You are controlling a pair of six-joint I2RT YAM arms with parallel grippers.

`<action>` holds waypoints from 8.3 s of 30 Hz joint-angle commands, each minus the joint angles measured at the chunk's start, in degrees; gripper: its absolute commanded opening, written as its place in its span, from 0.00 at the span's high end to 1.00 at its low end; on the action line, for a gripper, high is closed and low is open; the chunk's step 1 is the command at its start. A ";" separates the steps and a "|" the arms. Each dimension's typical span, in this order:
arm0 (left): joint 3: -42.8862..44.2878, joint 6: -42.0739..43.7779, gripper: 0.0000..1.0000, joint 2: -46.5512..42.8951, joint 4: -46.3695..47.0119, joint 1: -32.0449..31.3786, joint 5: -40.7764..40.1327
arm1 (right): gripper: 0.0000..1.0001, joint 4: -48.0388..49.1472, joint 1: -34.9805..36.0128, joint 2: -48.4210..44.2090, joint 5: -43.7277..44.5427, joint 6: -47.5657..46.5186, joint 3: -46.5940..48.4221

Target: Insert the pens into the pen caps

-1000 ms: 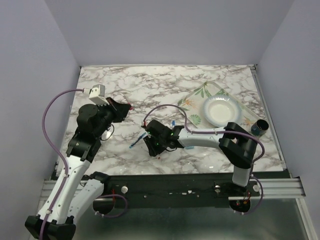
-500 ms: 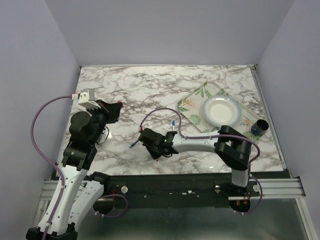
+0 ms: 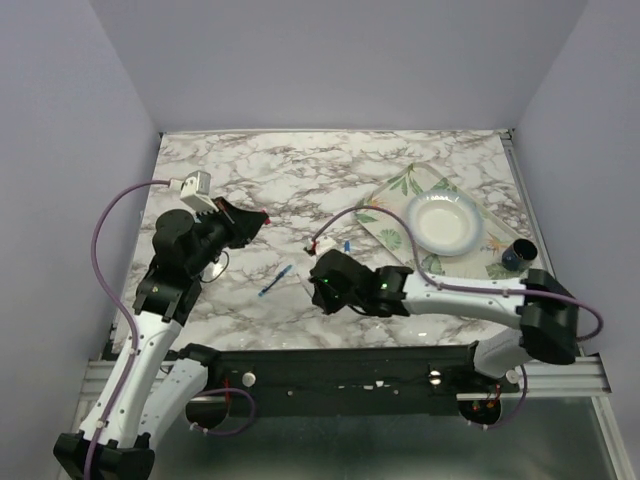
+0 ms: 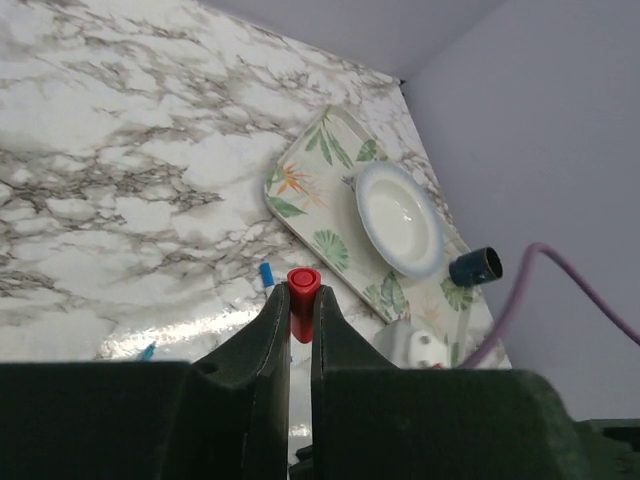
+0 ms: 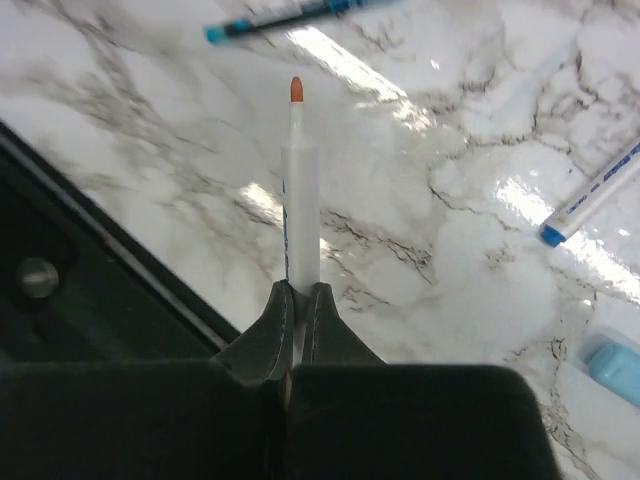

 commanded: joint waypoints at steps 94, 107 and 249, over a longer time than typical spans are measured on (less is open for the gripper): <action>-3.75 -18.88 1.00 -0.59 20.31 0.00 24.65 | 0.99 34.60 0.39 -26.09 -3.58 4.48 -13.58; -5.06 -17.73 1.00 -2.43 17.59 0.00 24.92 | 0.99 34.78 0.31 -26.27 -2.78 4.40 -13.32; -3.40 -21.33 1.00 4.07 41.23 -8.17 30.98 | 0.97 37.77 0.39 -31.80 -5.77 -1.58 -9.98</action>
